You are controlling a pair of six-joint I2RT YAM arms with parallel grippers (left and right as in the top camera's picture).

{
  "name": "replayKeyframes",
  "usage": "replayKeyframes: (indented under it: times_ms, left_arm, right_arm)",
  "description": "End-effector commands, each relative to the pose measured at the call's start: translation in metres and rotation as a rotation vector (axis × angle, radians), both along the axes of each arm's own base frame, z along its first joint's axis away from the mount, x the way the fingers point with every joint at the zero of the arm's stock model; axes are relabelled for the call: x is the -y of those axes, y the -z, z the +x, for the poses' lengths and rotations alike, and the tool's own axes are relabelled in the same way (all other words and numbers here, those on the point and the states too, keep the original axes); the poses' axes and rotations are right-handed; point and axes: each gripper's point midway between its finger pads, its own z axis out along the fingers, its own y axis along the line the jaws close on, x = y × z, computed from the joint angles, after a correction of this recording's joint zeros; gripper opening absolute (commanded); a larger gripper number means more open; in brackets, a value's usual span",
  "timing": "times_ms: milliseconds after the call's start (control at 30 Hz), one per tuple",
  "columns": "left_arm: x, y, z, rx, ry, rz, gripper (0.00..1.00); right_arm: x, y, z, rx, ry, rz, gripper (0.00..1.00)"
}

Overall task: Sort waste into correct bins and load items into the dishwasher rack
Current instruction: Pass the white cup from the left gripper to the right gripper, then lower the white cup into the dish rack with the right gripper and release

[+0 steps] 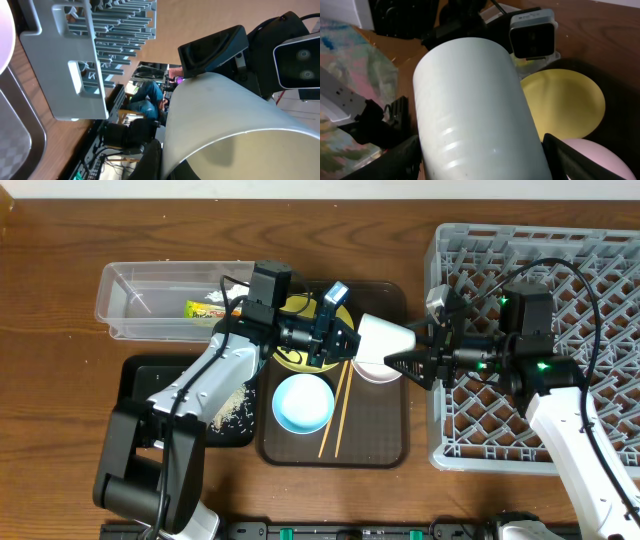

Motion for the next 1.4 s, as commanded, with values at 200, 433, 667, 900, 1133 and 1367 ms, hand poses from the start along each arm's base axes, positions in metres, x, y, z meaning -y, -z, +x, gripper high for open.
replayKeyframes:
  times_ms: [200, 433, 667, 900, 1133, 1367]
  left_arm:
    - [0.0, -0.011, -0.008, -0.015, 0.047, -0.042, 0.06]
    - [0.0, -0.011, -0.008, -0.015, 0.047, -0.042, 0.06]
    - [0.001, -0.004, 0.0, 0.057, 0.006, -0.013, 0.32]
    - [-0.004, 0.036, 0.03, 0.17, -0.165, 0.194, 0.4]
    - [-0.039, 0.082, 0.047, 0.286, -0.291, 0.525, 0.46]
    - [-0.086, 0.06, 0.041, 0.435, -0.38, 0.753, 0.47]
  right_arm:
    - [-0.001, -0.009, -0.002, 0.019, -0.026, 0.026, 0.71]
    - [-0.001, -0.009, -0.002, 0.019, -0.026, 0.025, 0.63]
    - [0.004, 0.003, 0.004, -0.007, 0.029, -0.03, 0.56]
    - [0.027, 0.03, 0.027, -0.114, 0.251, -0.179, 0.44]
    - [0.069, 0.019, 0.038, -0.158, 0.49, -0.347, 0.4]
    - [0.131, -0.005, 0.026, -0.287, 0.741, -0.556, 0.25]
